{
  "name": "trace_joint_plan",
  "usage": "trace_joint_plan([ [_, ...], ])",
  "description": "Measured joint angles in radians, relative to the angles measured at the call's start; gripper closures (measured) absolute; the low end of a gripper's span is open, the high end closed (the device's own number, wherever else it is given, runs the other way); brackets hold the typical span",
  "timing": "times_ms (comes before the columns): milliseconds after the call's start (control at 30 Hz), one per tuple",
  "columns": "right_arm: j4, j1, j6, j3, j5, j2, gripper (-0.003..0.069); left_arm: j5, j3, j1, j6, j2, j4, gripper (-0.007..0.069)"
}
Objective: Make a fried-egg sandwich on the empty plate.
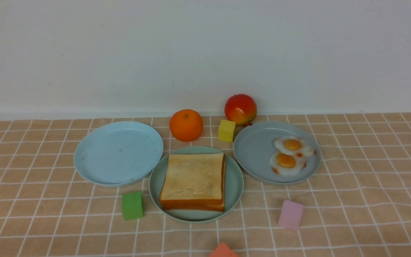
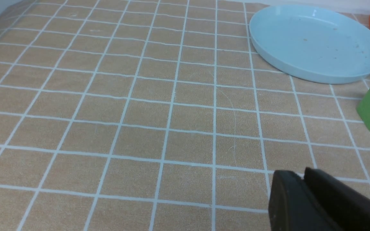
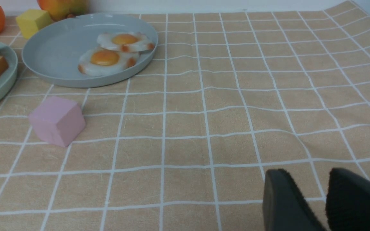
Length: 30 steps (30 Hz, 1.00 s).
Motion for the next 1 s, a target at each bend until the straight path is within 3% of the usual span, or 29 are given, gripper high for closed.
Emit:
trace_joint_plan([
  [1000,-0.002,0.000,0.000,0.000,0.000,0.000,0.0421,0.000,0.001,0.000,0.000,0.000,0.000,0.0526],
])
